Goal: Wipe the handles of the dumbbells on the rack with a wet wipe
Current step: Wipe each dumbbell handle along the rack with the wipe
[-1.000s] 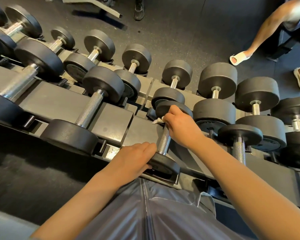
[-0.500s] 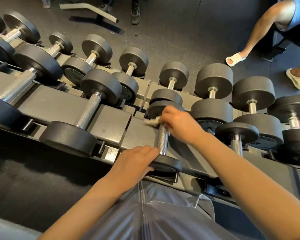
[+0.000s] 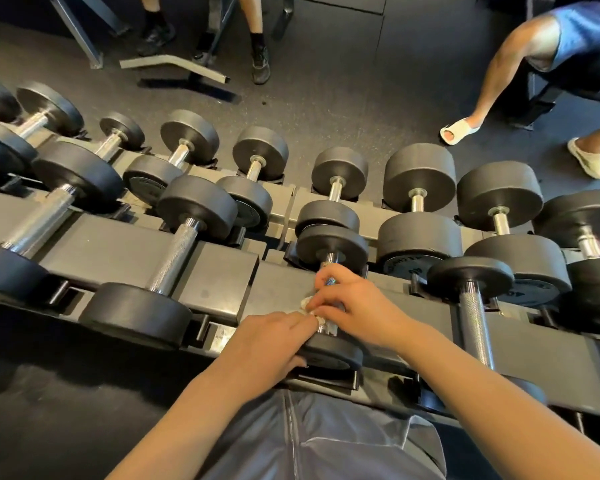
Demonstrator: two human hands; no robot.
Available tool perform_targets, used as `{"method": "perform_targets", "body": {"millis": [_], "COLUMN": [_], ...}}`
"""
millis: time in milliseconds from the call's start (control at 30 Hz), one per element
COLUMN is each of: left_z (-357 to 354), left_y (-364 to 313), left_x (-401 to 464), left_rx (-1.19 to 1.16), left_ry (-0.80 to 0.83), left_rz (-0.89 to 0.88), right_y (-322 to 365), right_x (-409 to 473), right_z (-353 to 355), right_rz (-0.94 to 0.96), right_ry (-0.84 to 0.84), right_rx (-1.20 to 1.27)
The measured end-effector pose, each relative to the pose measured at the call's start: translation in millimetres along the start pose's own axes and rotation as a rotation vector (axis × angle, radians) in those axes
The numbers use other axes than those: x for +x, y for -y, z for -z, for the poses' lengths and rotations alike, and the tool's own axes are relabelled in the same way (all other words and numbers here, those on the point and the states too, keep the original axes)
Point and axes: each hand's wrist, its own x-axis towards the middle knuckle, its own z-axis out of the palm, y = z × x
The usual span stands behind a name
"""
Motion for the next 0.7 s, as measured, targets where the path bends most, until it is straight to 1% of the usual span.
{"method": "perform_targets", "body": {"millis": [100,200,233,300,367,400,433,500,533,600,633,700], "left_z": [-1,-3,-4,-7,-9,-10,-11,-12,-12,-12,-12,-12], "left_y": [3,1,0,-2,-3,-3,-4,-4,-5,-6,-7,-7], "left_x": [-6,-9,-9,-9,-8,-8,-9,-10,-10,-10,-10,-9], "left_rx": [-0.046,-0.052,-0.049,-0.043,-0.031,-0.018,-0.011,-0.007,-0.007,-0.006,-0.005,-0.013], "left_ry": [0.038,0.011,0.005,-0.015,-0.02,-0.028,-0.035,-0.046,-0.051,-0.052,-0.045,-0.023], "left_rz": [0.066,0.08,0.081,0.081,0.094,0.095,0.1,0.112,0.116,0.121,0.123,0.133], "right_y": [-11,-17,-16,-11,-9,-7,-4,3,7,7,6,4], "right_x": [20,31,31,27,19,13,5,-12,-20,-20,-13,6], "right_z": [7,7,4,0,-4,-5,-7,-13,-15,-15,-11,-3], "right_rz": [-0.059,-0.064,-0.076,-0.178,-0.315,-0.344,-0.333,-0.247,-0.204,-0.145,-0.129,-0.107], "right_ry": [-0.173,-0.275,-0.312,-0.372,-0.367,-0.339,-0.302,-0.208,-0.175,-0.149,-0.161,-0.242], "right_rx": [-0.167,-0.312,-0.303,-0.184,0.009,0.09,0.145,0.199,0.185,0.064,-0.037,-0.23]}}
